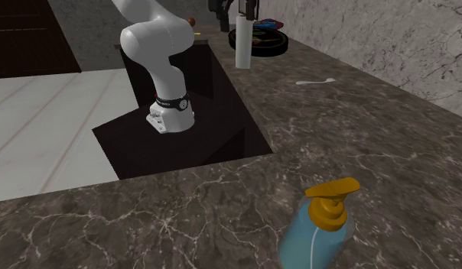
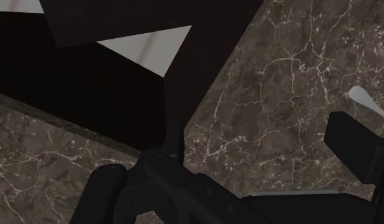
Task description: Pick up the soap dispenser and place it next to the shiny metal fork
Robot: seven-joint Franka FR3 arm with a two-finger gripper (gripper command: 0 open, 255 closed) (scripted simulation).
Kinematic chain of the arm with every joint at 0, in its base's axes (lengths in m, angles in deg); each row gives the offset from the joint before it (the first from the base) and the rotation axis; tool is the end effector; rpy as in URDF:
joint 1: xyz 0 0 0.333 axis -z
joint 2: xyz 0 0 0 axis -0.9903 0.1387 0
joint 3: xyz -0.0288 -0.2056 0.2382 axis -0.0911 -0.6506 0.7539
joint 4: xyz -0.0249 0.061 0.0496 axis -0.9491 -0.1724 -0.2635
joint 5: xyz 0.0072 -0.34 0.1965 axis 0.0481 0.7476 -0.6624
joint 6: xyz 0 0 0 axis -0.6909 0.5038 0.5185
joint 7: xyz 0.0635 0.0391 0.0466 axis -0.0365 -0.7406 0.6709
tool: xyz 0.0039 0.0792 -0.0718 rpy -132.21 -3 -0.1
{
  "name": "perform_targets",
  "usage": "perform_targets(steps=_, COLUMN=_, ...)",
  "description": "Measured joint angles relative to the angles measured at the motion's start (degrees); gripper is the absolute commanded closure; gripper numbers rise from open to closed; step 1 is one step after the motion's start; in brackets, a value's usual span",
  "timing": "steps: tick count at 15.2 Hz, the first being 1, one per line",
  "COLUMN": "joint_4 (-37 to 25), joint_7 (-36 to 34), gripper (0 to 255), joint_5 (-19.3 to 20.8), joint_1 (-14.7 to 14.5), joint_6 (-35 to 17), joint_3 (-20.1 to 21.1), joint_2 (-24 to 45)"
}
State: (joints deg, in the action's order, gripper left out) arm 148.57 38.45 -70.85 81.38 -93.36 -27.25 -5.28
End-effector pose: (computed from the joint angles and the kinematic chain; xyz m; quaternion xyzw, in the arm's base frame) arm 0.3021 -0.0082 0.5560 -0.9957 0.0462 0.0167 0.0788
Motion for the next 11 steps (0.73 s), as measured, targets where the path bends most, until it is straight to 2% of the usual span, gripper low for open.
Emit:
perform_targets(steps=3, joint_4=-0.06, joint_7=0.8, gripper=0, joint_5=0.72, joint_1=0.52, joint_6=-2.09, joint_3=-0.78, joint_2=1.49)
perform_targets(steps=11, joint_4=-1.49, joint_7=4.91, gripper=0, joint_5=3.48, joint_1=3.05, joint_6=-16.37, joint_3=-5.2, joint_2=12.36)
